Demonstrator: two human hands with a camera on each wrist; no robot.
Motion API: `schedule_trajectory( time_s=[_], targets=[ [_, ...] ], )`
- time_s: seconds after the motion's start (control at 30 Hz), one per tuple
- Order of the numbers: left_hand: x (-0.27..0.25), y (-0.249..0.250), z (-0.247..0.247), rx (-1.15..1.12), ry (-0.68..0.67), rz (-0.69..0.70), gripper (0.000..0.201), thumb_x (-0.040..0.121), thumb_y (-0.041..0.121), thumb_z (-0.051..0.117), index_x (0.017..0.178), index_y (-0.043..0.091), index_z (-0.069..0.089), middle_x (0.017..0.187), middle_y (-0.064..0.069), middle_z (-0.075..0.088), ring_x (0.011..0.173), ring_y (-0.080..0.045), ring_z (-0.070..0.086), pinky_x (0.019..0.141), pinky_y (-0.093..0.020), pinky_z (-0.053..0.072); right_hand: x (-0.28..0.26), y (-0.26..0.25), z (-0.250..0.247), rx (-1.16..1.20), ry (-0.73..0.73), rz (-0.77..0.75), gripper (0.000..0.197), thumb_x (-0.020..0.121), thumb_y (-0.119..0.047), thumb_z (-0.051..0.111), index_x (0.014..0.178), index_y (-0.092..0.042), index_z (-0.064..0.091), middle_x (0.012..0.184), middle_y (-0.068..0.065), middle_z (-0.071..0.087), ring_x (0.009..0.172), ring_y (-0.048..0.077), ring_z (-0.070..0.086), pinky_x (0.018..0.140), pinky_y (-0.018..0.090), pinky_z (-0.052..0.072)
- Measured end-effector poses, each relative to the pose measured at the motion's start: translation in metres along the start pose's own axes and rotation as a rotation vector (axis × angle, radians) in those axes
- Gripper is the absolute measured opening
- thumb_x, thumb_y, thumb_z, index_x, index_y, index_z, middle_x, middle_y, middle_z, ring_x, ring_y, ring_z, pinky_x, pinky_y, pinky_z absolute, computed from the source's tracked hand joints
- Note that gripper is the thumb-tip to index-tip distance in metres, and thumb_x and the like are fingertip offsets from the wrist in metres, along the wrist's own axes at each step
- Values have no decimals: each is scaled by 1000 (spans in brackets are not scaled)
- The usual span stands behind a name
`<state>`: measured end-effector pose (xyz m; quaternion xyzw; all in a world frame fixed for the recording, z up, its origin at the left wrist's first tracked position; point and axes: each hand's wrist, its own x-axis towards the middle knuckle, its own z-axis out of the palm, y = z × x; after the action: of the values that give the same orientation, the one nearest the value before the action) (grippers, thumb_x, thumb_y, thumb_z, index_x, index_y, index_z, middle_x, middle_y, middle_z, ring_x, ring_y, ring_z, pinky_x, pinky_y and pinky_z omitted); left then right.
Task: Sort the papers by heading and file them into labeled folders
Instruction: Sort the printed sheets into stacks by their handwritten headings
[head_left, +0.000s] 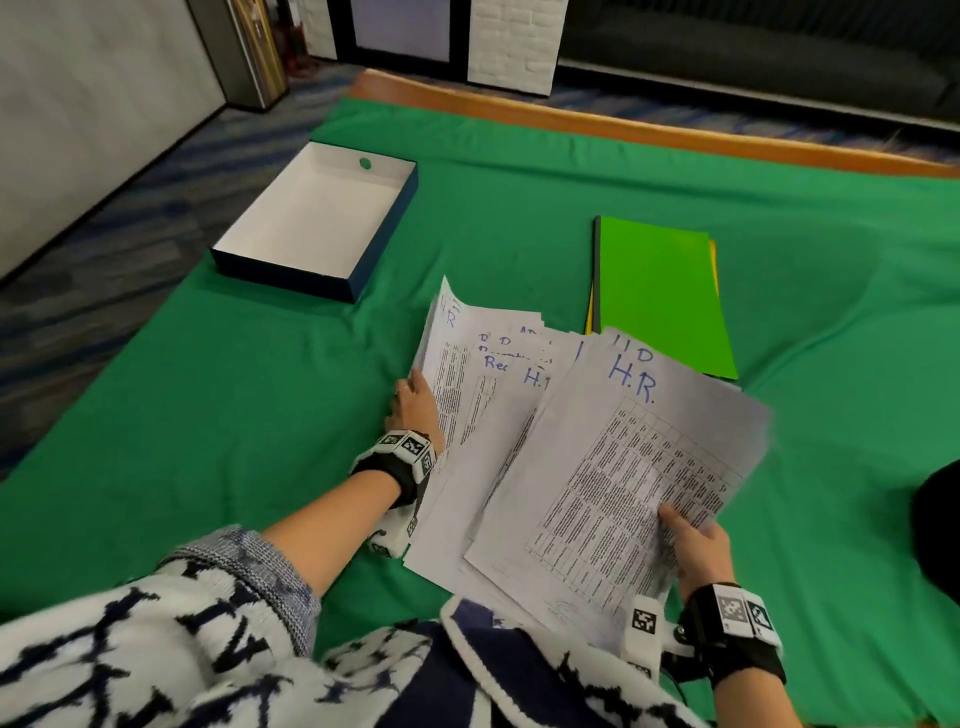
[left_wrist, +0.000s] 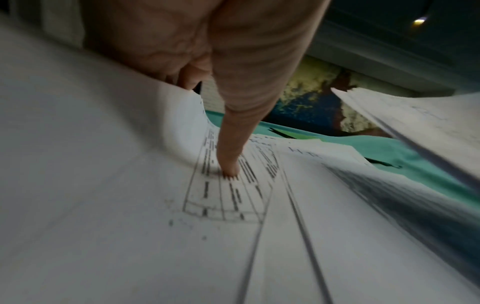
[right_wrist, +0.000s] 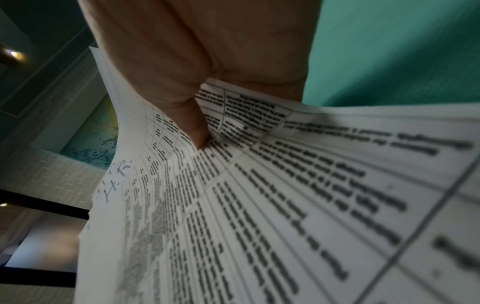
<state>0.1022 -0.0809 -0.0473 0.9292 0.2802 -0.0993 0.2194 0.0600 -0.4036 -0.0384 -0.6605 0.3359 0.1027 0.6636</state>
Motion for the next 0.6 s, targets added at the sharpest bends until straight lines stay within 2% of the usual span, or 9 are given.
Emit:
schedule_trajectory(
  time_s=[0.07,0.13,0.27,0.33,0.43,0.53,0.6],
  targets=[
    [-6,-3,6,29,12,59,84,87,5,57,147,5,-2,151,-18,12,131,-34,34,104,-44,38,-1,1,0,-1,-1,-11,33,92,-8,53,124,-3,51,101,5,62,80,14,60,77,35,45],
    [-7,-6,8,36,-11,69,83,89,6,54,147,4,-6,154,-18,2,136,-35,25,108,-46,34,-1,4,0,-20,-4,-14,32,92,-9,53,123,-4,52,105,6,63,83,17,61,77,36,46],
    [-4,-10,11,21,-28,49,80,90,4,50,147,8,-6,155,-17,-5,140,-36,17,110,-47,30,1,7,-3,-47,-10,-11,27,91,-12,54,118,-7,55,110,9,64,90,22,63,77,38,48],
    [-3,-13,12,23,-29,63,77,90,4,48,149,15,0,155,-16,-6,140,-36,15,110,-47,31,2,7,-3,-49,-12,-13,25,91,-11,54,116,-8,55,108,9,65,89,22,64,78,39,48],
    [-2,-17,15,4,-5,113,68,87,-2,42,146,25,20,155,-15,-5,142,-36,8,111,-49,26,3,8,-3,-53,-16,-15,27,91,-12,55,118,-7,54,104,7,65,88,21,64,75,37,48],
    [-1,-19,16,-13,14,145,65,84,-8,39,140,25,33,155,-17,-3,143,-37,-1,115,-52,16,4,9,-3,-49,-13,-7,27,91,-12,55,118,-7,54,101,5,65,87,20,63,75,36,49],
    [-2,-19,14,-53,26,142,64,83,-11,37,138,23,37,155,-18,0,143,-37,4,114,-49,23,4,9,-3,-53,-10,-6,25,91,-12,55,115,-8,55,101,5,65,87,21,64,74,37,49]
  ],
)
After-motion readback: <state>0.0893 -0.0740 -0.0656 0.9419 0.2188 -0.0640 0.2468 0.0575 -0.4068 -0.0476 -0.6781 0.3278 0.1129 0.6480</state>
